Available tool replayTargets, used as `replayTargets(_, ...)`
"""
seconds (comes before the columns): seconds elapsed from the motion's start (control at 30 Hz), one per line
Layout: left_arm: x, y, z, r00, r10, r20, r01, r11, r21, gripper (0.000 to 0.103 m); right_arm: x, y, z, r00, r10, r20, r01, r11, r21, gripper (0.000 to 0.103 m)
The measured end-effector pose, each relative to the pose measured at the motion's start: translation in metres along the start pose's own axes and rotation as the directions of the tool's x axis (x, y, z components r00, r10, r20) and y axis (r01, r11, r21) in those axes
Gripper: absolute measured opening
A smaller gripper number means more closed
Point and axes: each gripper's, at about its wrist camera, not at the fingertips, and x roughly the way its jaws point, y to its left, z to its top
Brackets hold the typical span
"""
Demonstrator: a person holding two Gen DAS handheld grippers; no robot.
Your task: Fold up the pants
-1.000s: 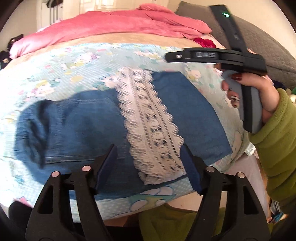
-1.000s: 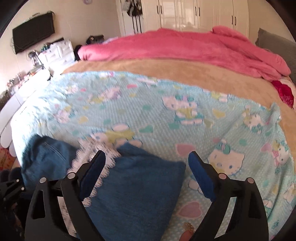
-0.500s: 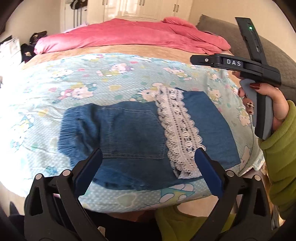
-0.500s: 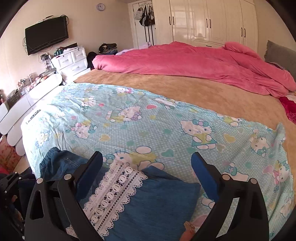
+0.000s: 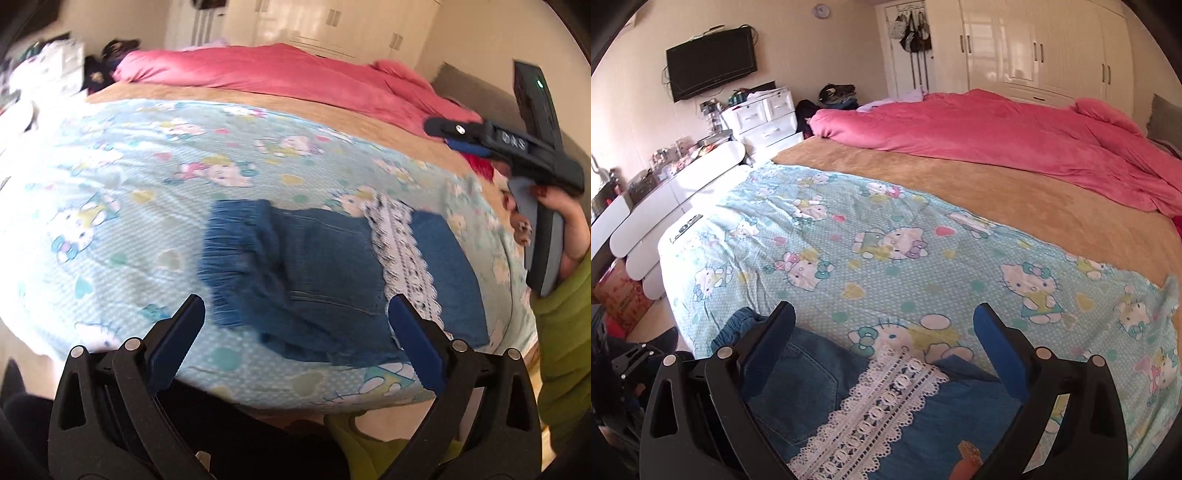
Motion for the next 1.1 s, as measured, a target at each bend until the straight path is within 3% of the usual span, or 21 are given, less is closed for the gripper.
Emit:
replayTargets(0.17,-0.008,0.035,-0.002,0.998,0.057,0.010,-0.055,0.994,-0.095,0.093,0.015,0.025,0.009,0.998,0.062,-0.032,-0.063,0.997,-0.042,0.097)
replayTargets(0.27,-0.001,0.052,-0.004,0.999,0.040,-0.015,-0.041,0.986,-0.162,0.093,0.031,0.044,0.009,0.992,0.104,-0.077,-0.110,0.991,-0.074,0.097)
replayTargets(0.4,0.010,0.056,-0.007,0.999,0.002,-0.041,-0.009,0.983,-0.183,0.093,0.055,0.070,0.006,0.977,0.158,-0.140,-0.175,0.978,-0.117,0.097)
replayTargets(0.5,0.019,0.053,-0.008,0.997,-0.038,-0.060,0.026,0.982,-0.190,0.092,0.078,0.092,0.001,0.960,0.190,-0.206,-0.223,0.963,-0.150,0.097)
replayTargets(0.77,0.052,0.049,-0.012,0.983,-0.127,-0.129,0.095,0.969,-0.229,0.059,0.125,0.127,-0.007,0.907,0.245,-0.341,-0.328,0.921,-0.209,0.097)
replayTargets(0.93,0.061,0.048,-0.013,0.981,-0.140,-0.134,0.106,0.966,-0.235,0.059,0.141,0.135,-0.007,0.886,0.270,-0.377,-0.370,0.901,-0.224,0.096)
replayTargets(1.1,0.066,0.049,-0.012,0.979,-0.155,-0.133,0.120,0.963,-0.241,0.059,0.166,0.140,-0.015,0.847,0.269,-0.458,-0.400,0.891,-0.216,0.096)
